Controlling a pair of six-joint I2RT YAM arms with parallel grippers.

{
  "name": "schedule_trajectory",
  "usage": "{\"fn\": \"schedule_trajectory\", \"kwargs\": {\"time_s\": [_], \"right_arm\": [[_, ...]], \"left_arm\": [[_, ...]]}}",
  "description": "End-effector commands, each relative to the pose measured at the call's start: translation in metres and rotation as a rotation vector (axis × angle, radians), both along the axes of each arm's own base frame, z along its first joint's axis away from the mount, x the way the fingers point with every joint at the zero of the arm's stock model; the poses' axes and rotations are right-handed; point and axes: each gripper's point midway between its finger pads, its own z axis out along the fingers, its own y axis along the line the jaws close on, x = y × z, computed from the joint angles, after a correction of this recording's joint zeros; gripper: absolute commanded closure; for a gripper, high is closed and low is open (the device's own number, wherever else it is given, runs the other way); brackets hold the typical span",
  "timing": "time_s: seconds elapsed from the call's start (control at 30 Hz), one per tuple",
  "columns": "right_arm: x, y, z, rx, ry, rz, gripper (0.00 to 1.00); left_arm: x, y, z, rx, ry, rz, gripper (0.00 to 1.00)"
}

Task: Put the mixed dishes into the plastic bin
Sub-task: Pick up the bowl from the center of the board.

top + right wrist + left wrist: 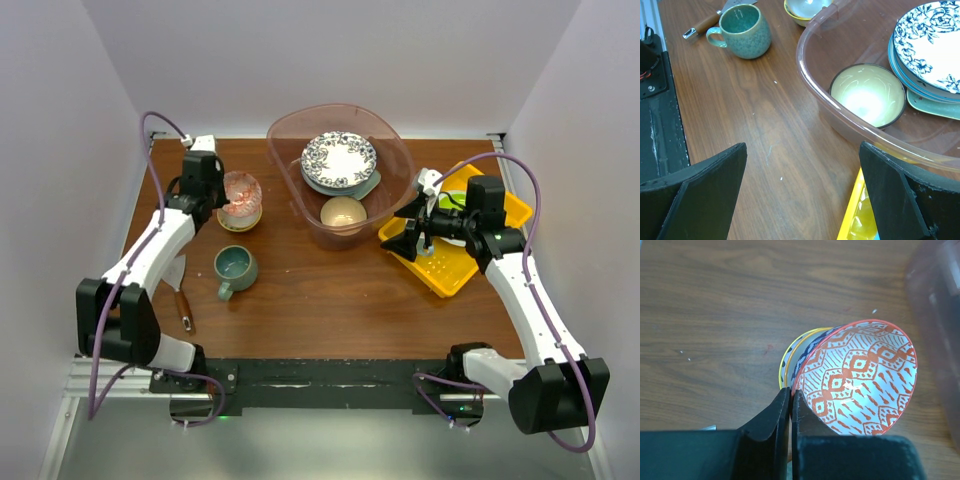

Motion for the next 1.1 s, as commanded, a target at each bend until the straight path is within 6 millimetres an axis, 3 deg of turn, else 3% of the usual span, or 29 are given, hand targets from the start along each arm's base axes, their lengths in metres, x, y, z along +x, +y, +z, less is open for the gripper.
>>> {"fn": "schedule_trajectory", "kwargs": {"time_s": [0.0,0.57,1.07], "right_arm": [[-0.002,0.001,0.02,0.009,-0.061,0.019,0.02],[-0.001,0.001,0.018,0.009,-0.06,0.019,0.02],[-0.001,0.002,0.014,0.008,-0.052,0.033,0.02]], "left_arm": [[0.003,-0.002,0.058,-0.038,-0.175,-0.017,1.0],[-0.063,-0.01,0.111,-0.142,-0.315,-0.078,1.0],[-0.118,-0.034,0.12,-0.286,-0.347,-0.202,1.0]]}}
